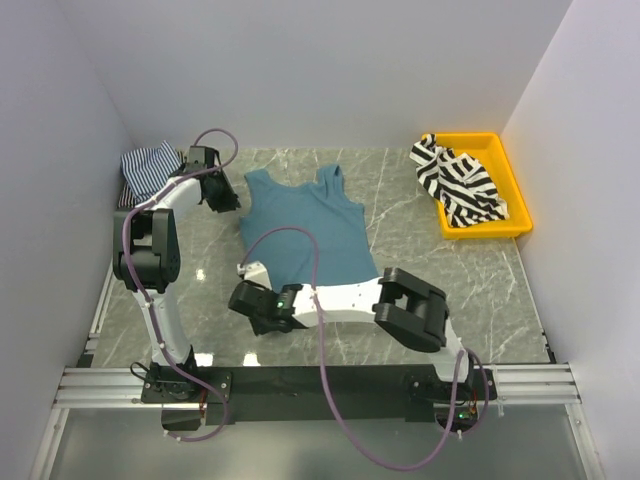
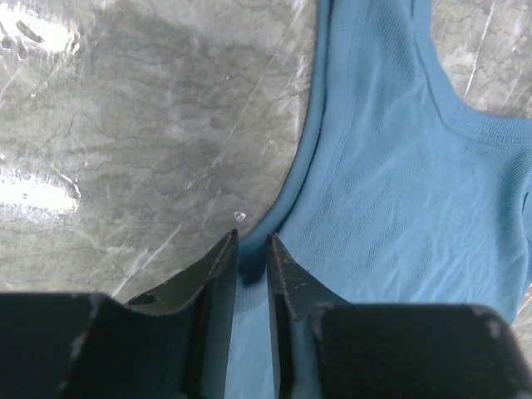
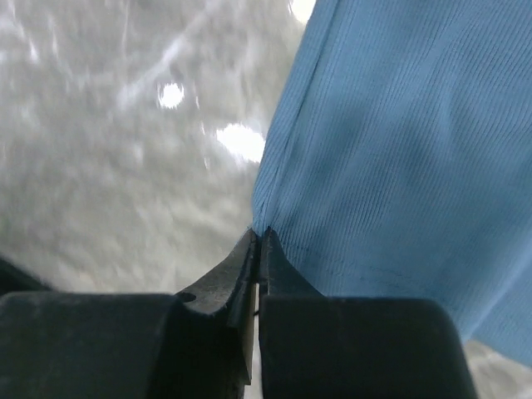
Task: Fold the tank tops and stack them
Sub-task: Fold the tank top
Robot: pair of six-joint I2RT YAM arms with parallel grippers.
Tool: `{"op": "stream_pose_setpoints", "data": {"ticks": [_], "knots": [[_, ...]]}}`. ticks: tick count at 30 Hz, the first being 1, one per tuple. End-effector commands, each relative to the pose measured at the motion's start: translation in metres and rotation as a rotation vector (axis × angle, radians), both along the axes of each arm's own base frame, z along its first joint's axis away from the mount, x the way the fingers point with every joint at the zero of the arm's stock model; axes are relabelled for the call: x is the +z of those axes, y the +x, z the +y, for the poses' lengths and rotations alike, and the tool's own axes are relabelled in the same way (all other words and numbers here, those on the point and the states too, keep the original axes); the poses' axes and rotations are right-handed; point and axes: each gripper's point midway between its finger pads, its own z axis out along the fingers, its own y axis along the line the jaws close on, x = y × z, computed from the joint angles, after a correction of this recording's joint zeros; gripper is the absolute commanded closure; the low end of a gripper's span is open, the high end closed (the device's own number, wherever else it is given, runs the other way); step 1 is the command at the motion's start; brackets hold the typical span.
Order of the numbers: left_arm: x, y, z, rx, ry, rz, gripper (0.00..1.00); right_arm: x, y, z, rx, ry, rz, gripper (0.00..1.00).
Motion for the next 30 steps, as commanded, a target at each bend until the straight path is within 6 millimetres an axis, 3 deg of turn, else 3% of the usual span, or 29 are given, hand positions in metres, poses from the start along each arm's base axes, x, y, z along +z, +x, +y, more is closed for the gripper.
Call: {"op": "stream_pose_setpoints", "data": {"ticks": [1,8,11,12,18,22,27,30], "knots": [[0.012,-0.001,-0.001,0.025,-0.016,-0.028,0.75,0.044,-0.011,0.017,0.058,0.172,0.008,1.0],[0.011,-0.012,-0.004,0.037,-0.018,-0.009,0.79,0.051,-0.02,0.018,0.078,0.22,0.042,1.0],[0.015,-0.02,0.007,0.087,0.024,-0.004,0.77,0.051,-0.019,0.02,0.074,0.224,0.049,1.0],[0.017,-0.023,0.009,0.098,0.029,-0.002,0.69,0.051,-0.02,0.021,0.076,0.225,0.052,1.0],[0.029,-0.034,0.011,0.112,0.024,-0.042,0.53,0.048,-0.018,0.019,0.062,0.222,0.056,1.0],[0.027,-0.047,-0.002,0.075,-0.046,-0.052,0.58,0.048,-0.018,0.017,0.06,0.23,0.064,1.0],[0.001,-0.063,-0.004,0.088,-0.051,0.015,0.73,0.045,-0.019,0.016,0.062,0.229,0.069,1.0],[-0.005,-0.064,-0.006,0.09,-0.045,0.025,0.73,0.045,-0.02,0.016,0.063,0.235,0.072,1.0]]}}
